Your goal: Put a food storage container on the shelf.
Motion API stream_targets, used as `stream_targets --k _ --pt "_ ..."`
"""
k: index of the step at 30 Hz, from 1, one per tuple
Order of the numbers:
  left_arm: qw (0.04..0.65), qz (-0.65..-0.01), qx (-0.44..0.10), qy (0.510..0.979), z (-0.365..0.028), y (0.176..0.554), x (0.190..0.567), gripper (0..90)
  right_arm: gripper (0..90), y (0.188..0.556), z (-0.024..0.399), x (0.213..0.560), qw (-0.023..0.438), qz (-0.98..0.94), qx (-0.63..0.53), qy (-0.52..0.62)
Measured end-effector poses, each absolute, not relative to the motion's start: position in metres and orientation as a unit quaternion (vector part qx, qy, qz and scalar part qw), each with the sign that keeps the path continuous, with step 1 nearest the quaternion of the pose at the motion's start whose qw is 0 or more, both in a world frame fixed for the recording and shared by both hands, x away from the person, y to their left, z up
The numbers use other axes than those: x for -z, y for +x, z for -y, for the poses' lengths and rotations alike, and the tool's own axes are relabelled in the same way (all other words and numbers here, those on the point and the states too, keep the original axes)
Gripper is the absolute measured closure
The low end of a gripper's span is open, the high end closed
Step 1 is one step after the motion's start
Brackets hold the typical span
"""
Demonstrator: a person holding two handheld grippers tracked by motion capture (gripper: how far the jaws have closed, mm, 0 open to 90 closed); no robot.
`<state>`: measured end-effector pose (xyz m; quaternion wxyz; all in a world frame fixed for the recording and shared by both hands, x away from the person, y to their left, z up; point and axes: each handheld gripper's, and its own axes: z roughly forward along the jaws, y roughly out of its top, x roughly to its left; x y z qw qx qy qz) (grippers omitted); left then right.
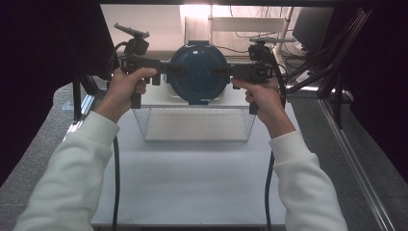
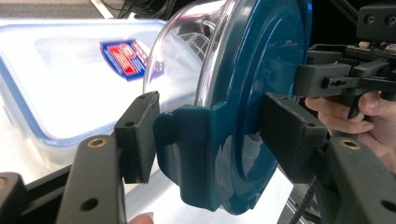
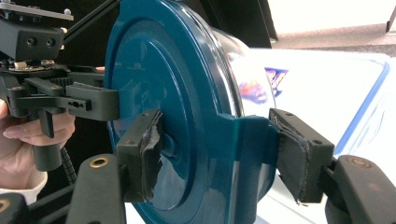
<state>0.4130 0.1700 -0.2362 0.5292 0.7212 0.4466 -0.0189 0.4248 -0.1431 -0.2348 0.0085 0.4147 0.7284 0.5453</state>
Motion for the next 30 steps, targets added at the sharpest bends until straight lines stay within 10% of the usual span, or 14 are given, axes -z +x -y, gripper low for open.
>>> stream_targets --k 30 --pt "0.542 -0.510 0.071 0.664 -0.179 0.491 0.247 38.1 36.6 0.507 0.135 0.239 -0.059 -0.680 -0.538 0.495"
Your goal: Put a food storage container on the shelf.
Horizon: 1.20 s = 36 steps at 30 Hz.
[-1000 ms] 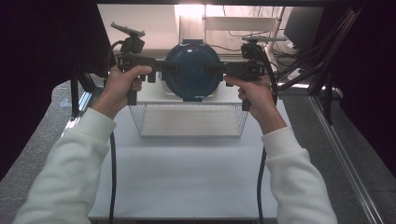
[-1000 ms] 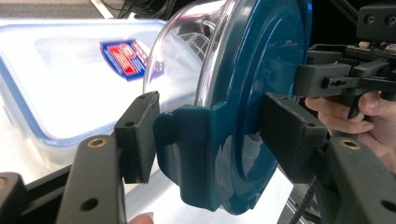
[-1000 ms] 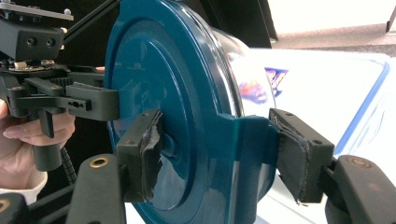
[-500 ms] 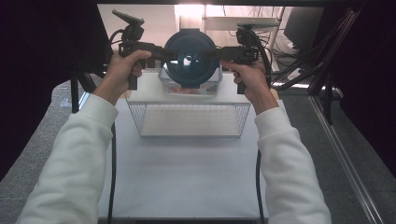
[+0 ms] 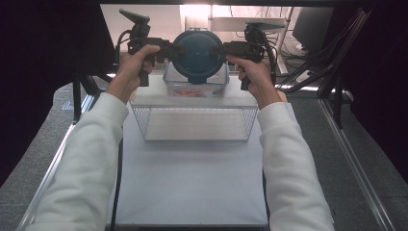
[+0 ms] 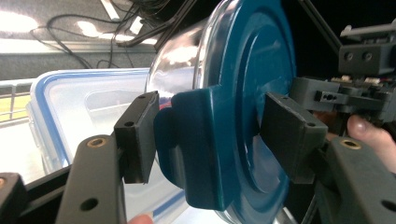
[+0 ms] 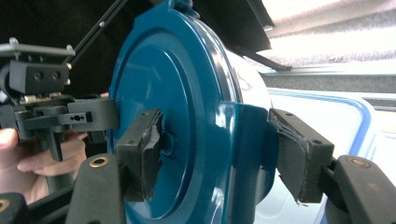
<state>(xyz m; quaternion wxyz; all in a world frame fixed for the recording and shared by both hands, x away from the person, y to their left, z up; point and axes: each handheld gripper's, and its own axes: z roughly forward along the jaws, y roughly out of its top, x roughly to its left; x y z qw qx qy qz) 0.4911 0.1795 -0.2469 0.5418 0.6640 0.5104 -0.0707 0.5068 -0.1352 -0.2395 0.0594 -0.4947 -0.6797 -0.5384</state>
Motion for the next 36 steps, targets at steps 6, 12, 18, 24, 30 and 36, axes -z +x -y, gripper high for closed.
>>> stream_targets --k 6,12,18,24,30,36 --pt "0.539 -0.528 0.094 0.650 -0.178 0.504 0.257 34.9 36.0 0.521 0.136 0.249 0.086 0.653 0.536 -0.528" --pt "0.551 -0.528 0.100 0.639 -0.179 0.509 0.266 32.1 35.9 0.525 0.136 0.257 0.086 0.635 0.544 -0.541" --pt "0.552 -0.525 0.078 0.643 -0.173 0.509 0.267 26.5 34.8 0.524 0.136 0.257 0.080 0.635 0.550 -0.536" --pt "0.551 -0.534 0.016 0.641 -0.176 0.499 0.261 11.0 13.9 0.513 0.138 0.250 0.026 0.645 0.567 -0.511" --pt "0.563 -0.526 -0.021 0.637 -0.183 0.476 0.253 9.4 11.5 0.492 0.149 0.242 -0.011 0.651 0.578 -0.493" --pt "0.557 -0.517 -0.048 0.648 -0.194 0.438 0.263 11.3 12.9 0.461 0.166 0.244 -0.056 0.679 0.570 -0.460"
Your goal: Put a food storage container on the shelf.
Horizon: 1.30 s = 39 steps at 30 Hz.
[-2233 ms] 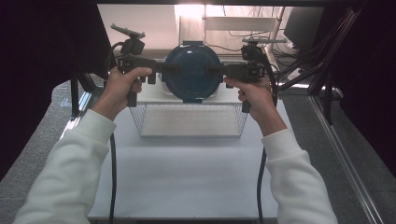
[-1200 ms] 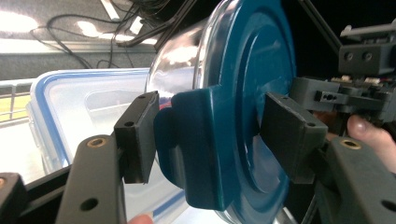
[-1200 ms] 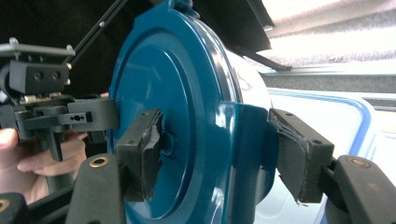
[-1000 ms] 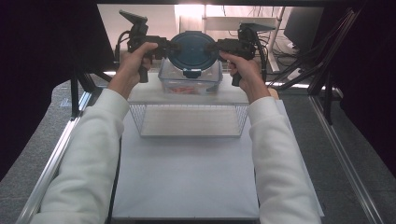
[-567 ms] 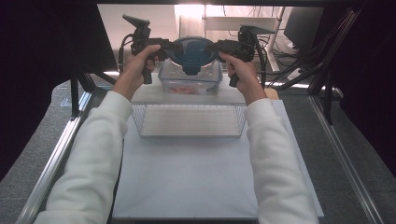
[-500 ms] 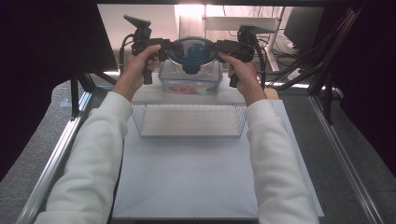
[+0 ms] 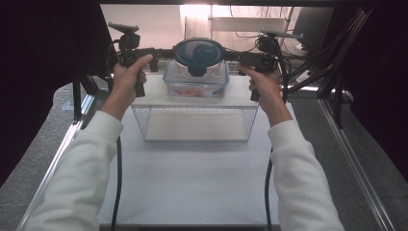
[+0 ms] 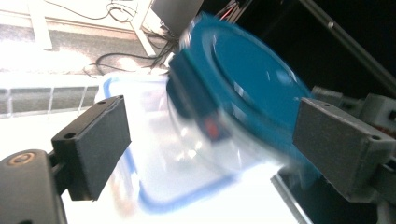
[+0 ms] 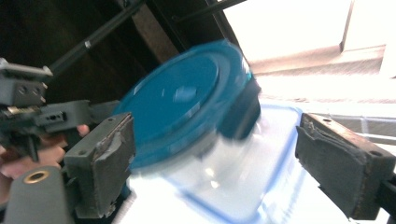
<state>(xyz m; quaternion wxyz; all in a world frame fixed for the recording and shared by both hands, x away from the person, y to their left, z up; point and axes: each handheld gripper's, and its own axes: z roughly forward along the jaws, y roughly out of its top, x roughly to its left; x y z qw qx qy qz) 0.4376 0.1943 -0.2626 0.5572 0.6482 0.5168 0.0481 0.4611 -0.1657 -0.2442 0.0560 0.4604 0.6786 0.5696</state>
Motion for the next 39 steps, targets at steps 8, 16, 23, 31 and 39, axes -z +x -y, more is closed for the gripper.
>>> stream_targets --k 8,16,23,31,39 --pt "0.542 -0.469 -0.083 0.692 -0.193 0.371 0.279 16.0 17.1 0.410 0.188 0.253 0.095 -0.711 -0.562 0.412" --pt "0.538 -0.435 -0.097 0.716 -0.197 0.311 0.323 17.7 17.8 0.355 0.210 0.284 0.145 -0.735 -0.543 0.379" --pt "0.513 -0.441 -0.080 0.732 -0.196 0.274 0.393 18.8 19.4 0.306 0.227 0.337 0.166 -0.750 -0.526 0.365" --pt "0.470 -0.464 -0.083 0.746 -0.204 0.243 0.450 19.1 19.6 0.279 0.246 0.400 0.135 -0.757 -0.507 0.390" --pt "0.457 -0.474 -0.080 0.748 -0.201 0.241 0.470 20.7 20.1 0.284 0.238 0.432 0.126 -0.774 -0.465 0.411"
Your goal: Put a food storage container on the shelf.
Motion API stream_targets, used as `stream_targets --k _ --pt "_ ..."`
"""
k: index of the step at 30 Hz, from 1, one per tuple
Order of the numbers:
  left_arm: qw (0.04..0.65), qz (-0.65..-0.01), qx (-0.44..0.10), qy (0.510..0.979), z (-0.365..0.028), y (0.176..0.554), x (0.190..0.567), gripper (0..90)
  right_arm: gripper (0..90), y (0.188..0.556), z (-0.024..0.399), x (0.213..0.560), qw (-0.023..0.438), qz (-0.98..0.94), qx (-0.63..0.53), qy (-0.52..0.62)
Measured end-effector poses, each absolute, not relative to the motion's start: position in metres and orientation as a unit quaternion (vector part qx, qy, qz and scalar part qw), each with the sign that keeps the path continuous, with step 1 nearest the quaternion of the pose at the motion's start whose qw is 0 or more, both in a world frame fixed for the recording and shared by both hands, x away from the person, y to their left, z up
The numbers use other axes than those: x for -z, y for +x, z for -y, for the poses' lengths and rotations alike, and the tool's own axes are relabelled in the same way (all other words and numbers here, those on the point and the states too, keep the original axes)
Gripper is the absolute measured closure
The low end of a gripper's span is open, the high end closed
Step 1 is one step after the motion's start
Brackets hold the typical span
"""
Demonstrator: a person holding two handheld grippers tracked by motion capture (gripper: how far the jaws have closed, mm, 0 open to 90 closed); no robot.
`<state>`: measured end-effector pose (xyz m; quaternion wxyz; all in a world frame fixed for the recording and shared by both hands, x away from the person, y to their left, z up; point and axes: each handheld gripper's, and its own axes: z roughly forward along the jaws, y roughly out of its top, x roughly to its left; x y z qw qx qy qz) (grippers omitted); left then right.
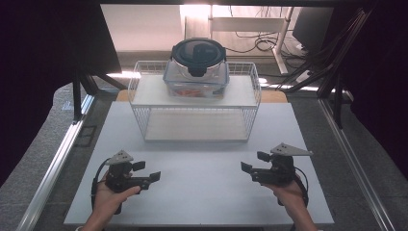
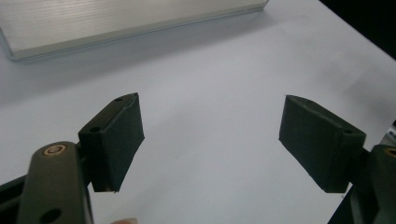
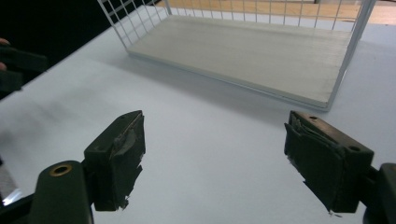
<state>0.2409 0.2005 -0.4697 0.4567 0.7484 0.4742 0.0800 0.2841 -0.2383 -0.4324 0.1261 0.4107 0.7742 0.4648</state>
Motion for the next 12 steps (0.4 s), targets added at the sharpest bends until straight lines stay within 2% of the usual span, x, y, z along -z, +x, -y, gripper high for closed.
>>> stream_targets --k 2,12 --pt "0.455 -0.469 -0.097 0.751 -0.1976 0.2410 0.4667 20.7 20.1 0.2842 0.2344 0.4340 0.129 -0.781 -0.459 0.402" --pt "0.450 -0.472 -0.101 0.751 -0.1995 0.2415 0.4675 19.9 17.7 0.2843 0.2355 0.4340 0.134 -0.783 -0.455 0.401"
